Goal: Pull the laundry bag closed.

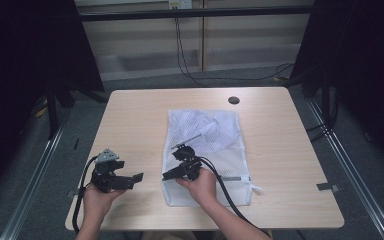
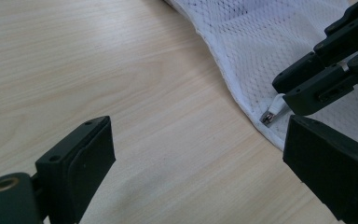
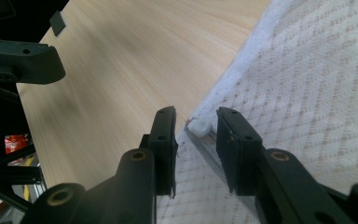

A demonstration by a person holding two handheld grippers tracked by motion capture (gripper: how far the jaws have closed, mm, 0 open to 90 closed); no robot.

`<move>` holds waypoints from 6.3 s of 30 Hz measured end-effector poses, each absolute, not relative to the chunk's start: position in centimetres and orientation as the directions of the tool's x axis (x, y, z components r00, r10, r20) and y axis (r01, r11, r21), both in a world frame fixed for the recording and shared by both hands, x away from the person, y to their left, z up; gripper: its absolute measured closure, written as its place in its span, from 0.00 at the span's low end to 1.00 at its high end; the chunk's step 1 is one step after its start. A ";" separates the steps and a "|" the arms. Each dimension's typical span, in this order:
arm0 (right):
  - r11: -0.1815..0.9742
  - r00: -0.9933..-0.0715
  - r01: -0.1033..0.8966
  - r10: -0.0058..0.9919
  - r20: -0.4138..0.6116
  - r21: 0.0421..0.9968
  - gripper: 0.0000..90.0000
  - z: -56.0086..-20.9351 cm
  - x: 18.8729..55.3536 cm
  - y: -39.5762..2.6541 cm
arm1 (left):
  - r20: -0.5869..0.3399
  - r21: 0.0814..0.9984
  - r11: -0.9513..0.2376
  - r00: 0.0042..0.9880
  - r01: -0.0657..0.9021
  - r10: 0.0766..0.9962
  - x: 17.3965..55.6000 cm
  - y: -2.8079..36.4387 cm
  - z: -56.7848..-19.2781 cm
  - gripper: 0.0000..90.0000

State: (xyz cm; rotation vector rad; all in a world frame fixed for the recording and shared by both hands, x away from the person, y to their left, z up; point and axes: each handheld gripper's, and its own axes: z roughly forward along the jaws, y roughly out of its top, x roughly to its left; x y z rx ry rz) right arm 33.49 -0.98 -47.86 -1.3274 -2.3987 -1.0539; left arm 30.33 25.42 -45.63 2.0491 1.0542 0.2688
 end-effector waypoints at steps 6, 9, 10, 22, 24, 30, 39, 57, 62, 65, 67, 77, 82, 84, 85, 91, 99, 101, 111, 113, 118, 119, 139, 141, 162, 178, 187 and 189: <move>0.342 -0.572 0.807 0.653 0.496 0.481 0.80 -47.9 33.6 -0.7 | -0.162 0.729 -0.338 0.630 0.595 0.759 30.4 25.4 -45.7 0.10; 0.342 -0.575 0.806 0.647 0.501 0.484 0.82 -47.9 33.6 -0.6 | -0.163 0.731 -0.336 0.629 0.595 0.760 30.4 25.4 -45.7 0.10; 0.338 -0.569 0.810 0.650 0.504 0.479 0.82 -47.9 33.6 -0.5 | -0.163 0.731 -0.335 0.629 0.595 0.760 30.3 25.4 -45.7 0.10; 0.342 -0.559 0.818 0.660 0.502 0.462 0.84 -48.4 33.8 0.2 | -0.165 0.733 -0.328 0.623 0.596 0.765 30.3 25.5 -45.7 0.10; 0.347 -0.560 0.818 0.661 0.499 0.458 0.84 -48.5 33.9 0.2 | -0.165 0.732 -0.328 0.623 0.597 0.765 30.3 25.5 -45.7 0.10; 0.350 -0.557 0.820 0.669 0.491 0.453 0.92 -48.7 34.0 0.2 | -0.165 0.733 -0.328 0.624 0.596 0.764 30.3 25.5 -45.7 0.10; 0.343 -0.547 0.828 0.668 0.505 0.444 0.92 -48.8 34.1 0.1 | -0.164 0.733 -0.331 0.627 0.594 0.762 30.4 25.5 -45.7 0.10; 0.295 -0.529 0.841 0.625 0.574 0.453 0.95 -47.6 34.0 -1.0 | -0.197 0.732 -0.333 0.652 0.594 0.732 30.4 25.0 -45.8 0.10; 0.287 -0.525 0.844 0.615 0.588 0.453 0.96 -47.2 34.0 -1.6 | -0.235 0.727 -0.322 0.661 0.606 0.713 30.4 24.8 -45.9 0.10; 0.271 -0.517 0.849 0.600 0.610 0.454 0.96 -47.3 34.0 -2.0 | -0.248 0.720 -0.325 0.665 0.613 0.704 30.4 24.5 -46.0 0.10; 0.270 -0.515 0.850 0.601 0.611 0.452 0.96 -47.2 34.0 -2.2 | -0.270 0.717 -0.320 0.669 0.619 0.692 30.4 24.4 -46.1 0.10; 0.256 -0.520 0.846 0.589 0.619 0.468 0.96 -46.7 33.8 -3.0 | -0.331 0.707 -0.310 0.685 0.636 0.649 30.5 23.1 -46.3 0.10; 0.260 -0.522 0.845 0.591 0.615 0.468 0.96 -46.6 33.8 -3.2 | -0.345 0.701 -0.316 0.691 0.640 0.635 30.5 22.4 -46.5 0.10; 0.265 -0.523 0.845 0.591 0.614 0.464 0.96 -46.6 33.8 -3.2 | -0.365 0.697 -0.312 0.694 0.646 0.621 30.5 22.1 -46.5 0.10; 0.266 -0.524 0.844 0.591 0.613 0.465 0.96 -46.6 33.8 -3.2 | -0.371 0.698 -0.309 0.695 0.646 0.616 30.5 21.9 -46.5 0.10; 0.255 -0.522 0.845 0.587 0.619 0.471 0.96 -46.6 33.8 -3.3 | -0.382 0.685 -0.323 0.700 0.653 0.603 30.6 21.1 -46.9 0.10; 0.251 -0.530 0.839 0.580 0.619 0.483 0.96 -46.2 33.7 -3.6 | -0.430 0.671 -0.311 0.695 0.673 0.577 30.8 20.3 -47.1 0.14; 0.250 -0.532 0.837 0.578 0.619 0.486 0.96 -46.1 33.7 -3.7 | -0.447 0.665 -0.306 0.691 0.681 0.568 30.8 20.1 -47.2 0.15; 0.270 -0.549 0.826 0.584 0.597 0.495 0.96 -45.7 33.7 -3.8 | -0.490 0.658 -0.293 0.690 0.693 0.533 31.1 19.1 -47.5 0.23; 0.272 -0.551 0.824 0.585 0.595 0.496 0.96 -45.5 33.7 -3.9 | -0.495 0.657 -0.294 0.692 0.694 0.526 31.1 19.0 -47.6 0.24; 0.277 -0.552 0.824 0.590 0.589 0.494 0.96 -45.3 33.7 -3.9 | -0.504 0.654 -0.292 0.690 0.698 0.519 31.2 18.7 -47.7 0.25; 0.278 -0.555 0.822 0.589 0.588 0.498 0.96 -45.3 33.7 -3.8 | -0.508 0.655 -0.288 0.690 0.698 0.516 31.2 18.6 -47.7 0.26; 0.279 -0.568 0.811 0.585 0.578 0.515 0.96 -45.0 33.6 -3.6 | -0.517 0.660 -0.300 0.706 0.689 0.485 31.2 17.9 -48.0 0.50; 0.276 -0.570 0.809 0.583 0.579 0.519 0.96 -45.0 33.6 -3.5 | -0.515 0.656 -0.301 0.702 0.692 0.491 31.3 17.7 -48.1 0.52; 0.276 -0.583 0.798 0.577 0.572 0.536 0.96 -44.5 33.4 -3.6 | -0.542 0.645 -0.270 0.678 0.714 0.497 31.5 17.4 -48.3 0.67; 0.272 -0.586 0.796 0.567 0.579 0.540 0.96 -44.3 33.3 -3.6 | -0.567 0.633 -0.253 0.661 0.732 0.492 31.6 17.0 -48.6 0.74; 0.268 -0.586 0.798 0.556 0.590 0.540 0.96 -44.2 33.3 -3.8 | -0.570 0.620 -0.241 0.640 0.746 0.515 31.6 17.3 -48.7 0.95; 0.268 -0.582 0.801 0.558 0.592 0.535 0.96 -44.2 33.2 -3.8 | -0.571 0.617 -0.241 0.637 0.749 0.518 31.5 17.4 -48.6 0.96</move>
